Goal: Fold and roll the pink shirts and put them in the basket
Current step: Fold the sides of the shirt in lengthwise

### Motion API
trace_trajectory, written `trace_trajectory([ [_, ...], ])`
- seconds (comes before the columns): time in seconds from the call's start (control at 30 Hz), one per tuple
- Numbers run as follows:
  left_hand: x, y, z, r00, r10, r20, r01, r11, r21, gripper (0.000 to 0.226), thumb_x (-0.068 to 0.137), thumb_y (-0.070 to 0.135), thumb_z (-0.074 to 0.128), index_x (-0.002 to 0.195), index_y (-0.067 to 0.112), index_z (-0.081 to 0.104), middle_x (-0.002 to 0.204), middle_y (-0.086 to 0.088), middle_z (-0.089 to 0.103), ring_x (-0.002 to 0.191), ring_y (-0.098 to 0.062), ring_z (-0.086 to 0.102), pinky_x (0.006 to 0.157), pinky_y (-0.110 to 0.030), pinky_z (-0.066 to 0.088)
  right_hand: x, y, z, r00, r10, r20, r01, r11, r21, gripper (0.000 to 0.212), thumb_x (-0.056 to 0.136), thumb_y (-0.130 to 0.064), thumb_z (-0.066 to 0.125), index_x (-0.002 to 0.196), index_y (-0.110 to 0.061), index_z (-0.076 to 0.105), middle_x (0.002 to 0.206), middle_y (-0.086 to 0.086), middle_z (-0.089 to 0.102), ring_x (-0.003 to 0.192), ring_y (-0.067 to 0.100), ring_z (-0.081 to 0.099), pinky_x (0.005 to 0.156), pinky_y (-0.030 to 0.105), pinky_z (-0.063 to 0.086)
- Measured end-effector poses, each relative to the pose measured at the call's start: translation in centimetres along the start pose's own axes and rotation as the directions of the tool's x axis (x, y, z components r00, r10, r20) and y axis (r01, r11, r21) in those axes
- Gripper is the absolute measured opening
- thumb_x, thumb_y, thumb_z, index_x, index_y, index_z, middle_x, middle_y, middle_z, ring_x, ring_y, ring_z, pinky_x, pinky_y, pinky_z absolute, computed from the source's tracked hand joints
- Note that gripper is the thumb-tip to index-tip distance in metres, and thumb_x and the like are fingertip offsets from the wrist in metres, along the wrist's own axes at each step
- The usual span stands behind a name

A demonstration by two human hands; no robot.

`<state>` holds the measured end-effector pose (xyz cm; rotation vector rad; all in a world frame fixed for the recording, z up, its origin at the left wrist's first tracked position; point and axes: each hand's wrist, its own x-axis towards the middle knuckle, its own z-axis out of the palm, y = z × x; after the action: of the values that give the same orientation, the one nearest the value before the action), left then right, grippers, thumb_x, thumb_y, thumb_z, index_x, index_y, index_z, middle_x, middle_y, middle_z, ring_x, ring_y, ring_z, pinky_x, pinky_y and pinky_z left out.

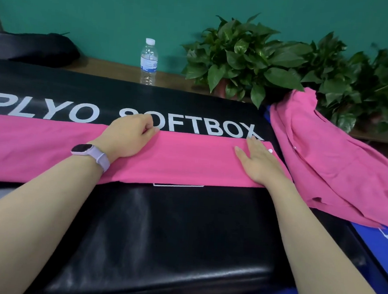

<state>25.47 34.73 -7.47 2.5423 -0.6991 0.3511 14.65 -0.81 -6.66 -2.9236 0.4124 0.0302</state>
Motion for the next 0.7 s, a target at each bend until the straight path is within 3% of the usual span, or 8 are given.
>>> trace_trajectory([
  [0.07, -0.1, 0.5, -0.1, 1.000, 0.015, 0.000, -0.015, 1.000, 0.011, 0.032, 0.101, 0.039, 0.049, 0.079, 0.016, 0.047, 0.069, 0.003, 0.052, 0.067, -0.025, 0.053, 0.061, -0.038, 0.042, -0.2, -1.3, -0.5, 1.000, 0.022, -0.002, -0.022, 0.999, 0.026, 0.079, 0.102, -0.064, 0.023, 0.163, -0.015, 0.008, 0.170, 0.001, 0.002, 0.156, 0.015, 0.002, 0.127, 0.038, 0.007],
  [0.13, -0.3, 0.7, -0.3, 1.000, 0.020, 0.010, -0.020, 1.000, 0.023, 0.032, 0.101, 0.037, 0.049, 0.080, 0.013, 0.046, 0.072, 0.001, 0.053, 0.069, -0.027, 0.053, 0.063, -0.040, 0.045, -0.9, -4.9, -1.3, 1.000, 0.001, -0.019, 0.005, 0.950, 0.312, 0.073, 0.104, -0.058, 0.032, 0.162, -0.016, 0.016, 0.169, -0.003, 0.013, 0.155, 0.014, 0.012, 0.124, 0.032, 0.015],
  [0.2, -0.3, 0.7, -0.5, 1.000, 0.018, 0.002, -0.018, 1.000, 0.016, 0.032, 0.102, 0.037, 0.049, 0.079, 0.014, 0.045, 0.071, 0.005, 0.049, 0.064, -0.023, 0.049, 0.061, -0.039, 0.044, -1.8, -10.8, -1.7, 0.994, -0.026, -0.108, 0.099, 0.654, 0.750, 0.055, 0.105, -0.051, 0.040, 0.154, -0.025, 0.037, 0.156, -0.015, 0.036, 0.146, 0.008, 0.034, 0.116, 0.026, 0.027],
  [0.27, -0.3, 0.9, -0.7, 1.000, 0.018, 0.007, -0.018, 0.999, 0.027, 0.032, 0.102, 0.038, 0.048, 0.079, 0.015, 0.044, 0.067, 0.008, 0.043, 0.059, -0.018, 0.043, 0.058, -0.037, 0.041, -2.8, -17.5, -1.1, 0.987, -0.013, -0.161, 0.157, 0.319, 0.935, 0.037, 0.106, -0.040, 0.044, 0.141, -0.028, 0.050, 0.146, -0.014, 0.049, 0.135, 0.003, 0.045, 0.115, 0.028, 0.035],
  [0.37, -0.4, 1.4, -1.2, 0.999, 0.022, 0.034, -0.025, 0.996, 0.083, 0.019, 0.099, 0.026, 0.045, 0.089, 0.012, 0.052, 0.076, 0.005, 0.054, 0.072, -0.028, 0.058, 0.059, -0.036, 0.040, -3.2, -26.1, -0.8, 0.994, 0.018, -0.104, 0.106, -0.099, 0.990, 0.029, 0.105, -0.025, 0.047, 0.133, -0.023, 0.056, 0.145, -0.003, 0.053, 0.135, 0.010, 0.049, 0.114, 0.028, 0.039],
  [0.47, -0.2, 0.9, -2.1, 0.997, -0.060, 0.048, 0.046, 0.968, 0.248, 0.008, 0.093, 0.017, 0.049, 0.098, 0.014, 0.055, 0.096, -0.003, 0.065, 0.084, -0.030, 0.060, 0.059, -0.032, 0.035, -2.2, -31.6, -1.5, 0.975, 0.159, 0.157, -0.055, -0.512, 0.857, 0.045, 0.098, -0.004, 0.046, 0.142, 0.002, 0.053, 0.151, 0.013, 0.048, 0.139, 0.038, 0.044, 0.119, 0.039, 0.034],
  [0.57, -0.4, -0.3, -3.1, 0.985, -0.171, -0.007, 0.160, 0.907, 0.388, 0.013, 0.094, 0.015, 0.047, 0.099, 0.018, 0.058, 0.095, -0.003, 0.068, 0.086, -0.030, 0.065, 0.055, -0.028, 0.024, -2.9, -33.6, 0.5, 0.959, 0.272, 0.084, 0.054, -0.463, 0.885, 0.022, 0.095, -0.005, 0.053, 0.109, -0.002, 0.069, 0.112, 0.007, 0.073, 0.112, 0.025, 0.068, 0.101, 0.030, 0.052],
  [0.7, -0.3, -0.7, -3.4, 0.970, -0.240, -0.039, 0.236, 0.889, 0.393, 0.019, 0.096, 0.021, 0.046, 0.103, 0.017, 0.063, 0.100, -0.006, 0.067, 0.092, -0.033, 0.066, 0.064, -0.033, 0.034, -2.1, -32.9, 2.9, 0.949, 0.252, 0.187, -0.047, -0.476, 0.878, 0.010, 0.092, -0.006, 0.055, 0.089, -0.007, 0.065, 0.081, 0.004, 0.069, 0.075, 0.017, 0.068, 0.069, 0.027, 0.054],
])
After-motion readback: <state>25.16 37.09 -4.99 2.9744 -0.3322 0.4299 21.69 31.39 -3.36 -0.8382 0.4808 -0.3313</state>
